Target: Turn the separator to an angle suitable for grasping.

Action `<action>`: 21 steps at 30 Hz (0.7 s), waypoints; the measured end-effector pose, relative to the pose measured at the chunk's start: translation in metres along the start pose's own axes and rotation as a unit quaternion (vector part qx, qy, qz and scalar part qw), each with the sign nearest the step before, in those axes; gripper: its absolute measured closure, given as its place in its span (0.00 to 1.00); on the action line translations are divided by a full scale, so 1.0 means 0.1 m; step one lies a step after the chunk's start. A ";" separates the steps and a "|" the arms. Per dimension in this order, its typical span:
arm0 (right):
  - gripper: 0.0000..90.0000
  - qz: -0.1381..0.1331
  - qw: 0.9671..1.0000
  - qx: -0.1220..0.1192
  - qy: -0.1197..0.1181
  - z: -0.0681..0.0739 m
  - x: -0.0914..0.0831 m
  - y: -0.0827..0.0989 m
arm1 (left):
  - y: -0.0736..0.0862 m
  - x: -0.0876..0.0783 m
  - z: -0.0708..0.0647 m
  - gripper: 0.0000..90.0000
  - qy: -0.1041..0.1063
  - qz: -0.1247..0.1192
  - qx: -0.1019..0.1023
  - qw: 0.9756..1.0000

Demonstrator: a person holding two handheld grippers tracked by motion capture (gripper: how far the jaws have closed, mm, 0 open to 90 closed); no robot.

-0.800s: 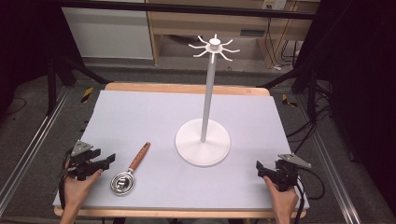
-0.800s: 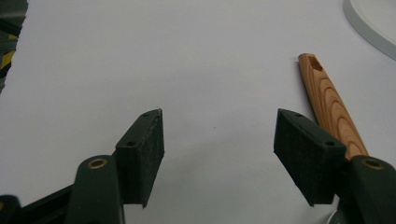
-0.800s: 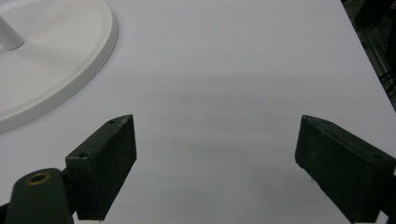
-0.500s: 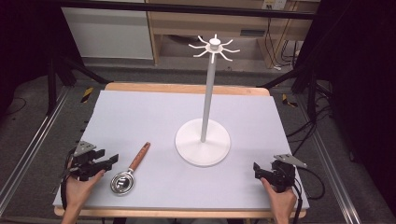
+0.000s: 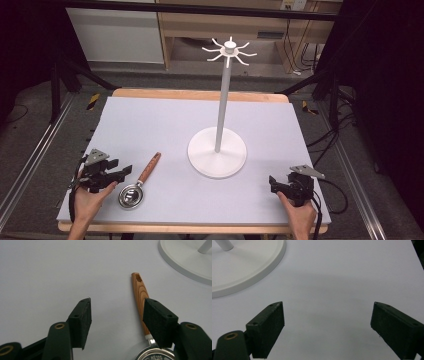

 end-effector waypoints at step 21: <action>0.14 0.002 1.000 -0.027 -0.008 0.08 0.01 -0.01 | -0.13 0.15 -0.19 0.46 0.015 0.040 0.028 0.999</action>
Point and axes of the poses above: each handheld gripper's, and its own axes: x roughly forward along the jaws, y roughly out of its underside, z roughly to its left, the point moved 1 cm from there along x, roughly forward along the jaws, and after that the axes turned 14 degrees about y, right-handed, at the moved point
